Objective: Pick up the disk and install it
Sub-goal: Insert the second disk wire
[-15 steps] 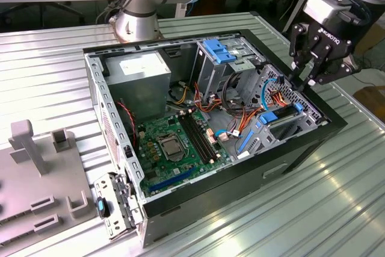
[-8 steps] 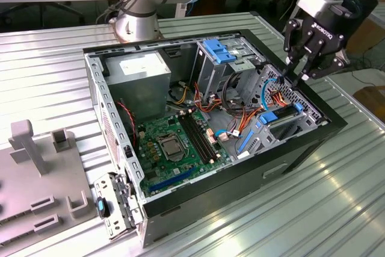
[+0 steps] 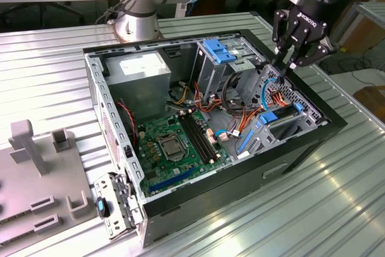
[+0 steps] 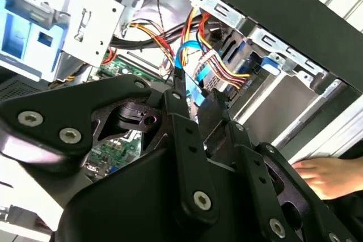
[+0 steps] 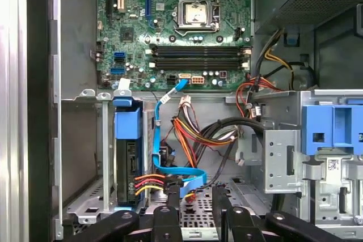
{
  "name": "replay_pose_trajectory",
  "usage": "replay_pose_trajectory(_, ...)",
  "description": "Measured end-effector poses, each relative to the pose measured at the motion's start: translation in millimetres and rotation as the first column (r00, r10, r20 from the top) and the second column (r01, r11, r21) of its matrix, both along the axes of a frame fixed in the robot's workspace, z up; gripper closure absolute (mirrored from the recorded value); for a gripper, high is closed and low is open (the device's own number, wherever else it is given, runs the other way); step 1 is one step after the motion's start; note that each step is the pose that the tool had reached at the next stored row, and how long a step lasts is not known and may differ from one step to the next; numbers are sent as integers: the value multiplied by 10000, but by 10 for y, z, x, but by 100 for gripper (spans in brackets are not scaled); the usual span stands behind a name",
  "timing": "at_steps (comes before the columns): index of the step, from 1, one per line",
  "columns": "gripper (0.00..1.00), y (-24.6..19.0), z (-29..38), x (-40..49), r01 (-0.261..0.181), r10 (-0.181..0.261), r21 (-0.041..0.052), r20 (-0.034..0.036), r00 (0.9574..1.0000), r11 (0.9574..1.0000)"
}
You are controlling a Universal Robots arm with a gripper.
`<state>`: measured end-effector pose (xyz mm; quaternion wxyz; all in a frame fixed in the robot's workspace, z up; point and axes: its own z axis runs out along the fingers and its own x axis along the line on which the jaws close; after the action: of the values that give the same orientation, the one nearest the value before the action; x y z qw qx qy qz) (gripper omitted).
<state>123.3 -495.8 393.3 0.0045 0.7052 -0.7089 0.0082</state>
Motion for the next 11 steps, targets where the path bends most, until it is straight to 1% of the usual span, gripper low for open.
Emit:
replay_pose_trajectory(3,64,0,-23,0,0,0,-243,0,10000,9997)
replay_pose_trajectory(4,64,0,-30,0,0,0,-303,0,10000,9995)
replay_pose_trajectory(5,64,0,-42,0,0,0,-399,0,10000,9992)
replay_pose_trajectory(6,64,10,-58,0,0,0,-452,0,10000,9990)
replay_pose_trajectory(8,64,54,-64,0,0,0,-451,0,10000,9990)
replay_pose_trajectory(9,64,64,-66,0,0,0,-452,-1,10000,9990)
replay_pose_trajectory(11,64,67,-80,0,0,0,-457,-3,10000,9990)
